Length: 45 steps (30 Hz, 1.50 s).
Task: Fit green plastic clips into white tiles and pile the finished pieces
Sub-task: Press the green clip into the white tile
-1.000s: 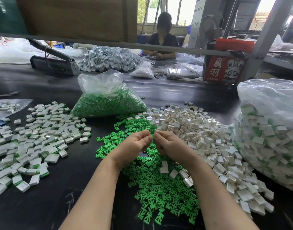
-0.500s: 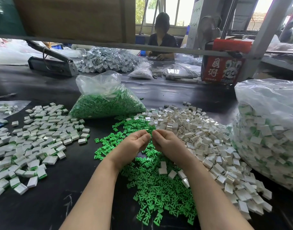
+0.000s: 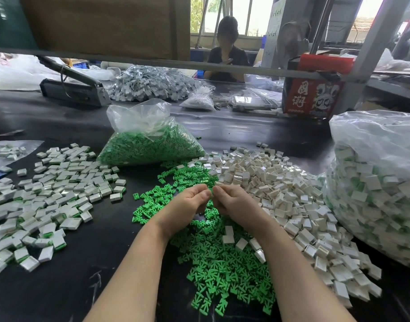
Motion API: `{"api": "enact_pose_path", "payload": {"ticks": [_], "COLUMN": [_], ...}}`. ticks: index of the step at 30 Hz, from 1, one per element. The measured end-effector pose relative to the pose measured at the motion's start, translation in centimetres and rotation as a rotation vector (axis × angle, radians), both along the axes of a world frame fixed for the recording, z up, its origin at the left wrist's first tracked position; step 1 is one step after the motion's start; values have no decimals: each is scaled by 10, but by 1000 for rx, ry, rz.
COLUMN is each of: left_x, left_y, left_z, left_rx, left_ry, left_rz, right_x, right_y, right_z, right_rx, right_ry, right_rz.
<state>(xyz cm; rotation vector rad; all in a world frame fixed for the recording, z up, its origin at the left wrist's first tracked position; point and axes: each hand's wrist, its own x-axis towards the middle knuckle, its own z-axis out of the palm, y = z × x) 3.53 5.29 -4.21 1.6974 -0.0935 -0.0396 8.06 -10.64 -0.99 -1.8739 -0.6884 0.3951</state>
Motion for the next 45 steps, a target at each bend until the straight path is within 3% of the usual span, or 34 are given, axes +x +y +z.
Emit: {"api": "enact_pose_path", "payload": {"ticks": [9, 15, 24, 31, 45], "left_x": [4, 4, 0, 3, 4], "left_y": [-2, -2, -2, -8, -19], "left_z": [-1, -4, 0, 2, 2], "left_rx": [0, 17, 65, 167, 318], "left_ry": [-21, 6, -5, -57, -84], "left_rz": [45, 72, 51, 88, 158], "right_x": [-3, 1, -1, -6, -5], "right_y": [9, 4, 10, 18, 20], "right_z": [-6, -8, -12, -17, -17], "right_rx": [14, 114, -15, -223, -364], "right_ry": [-84, 62, -89, -373, -418], "right_rz": [-127, -66, -115, -253, -232]}}
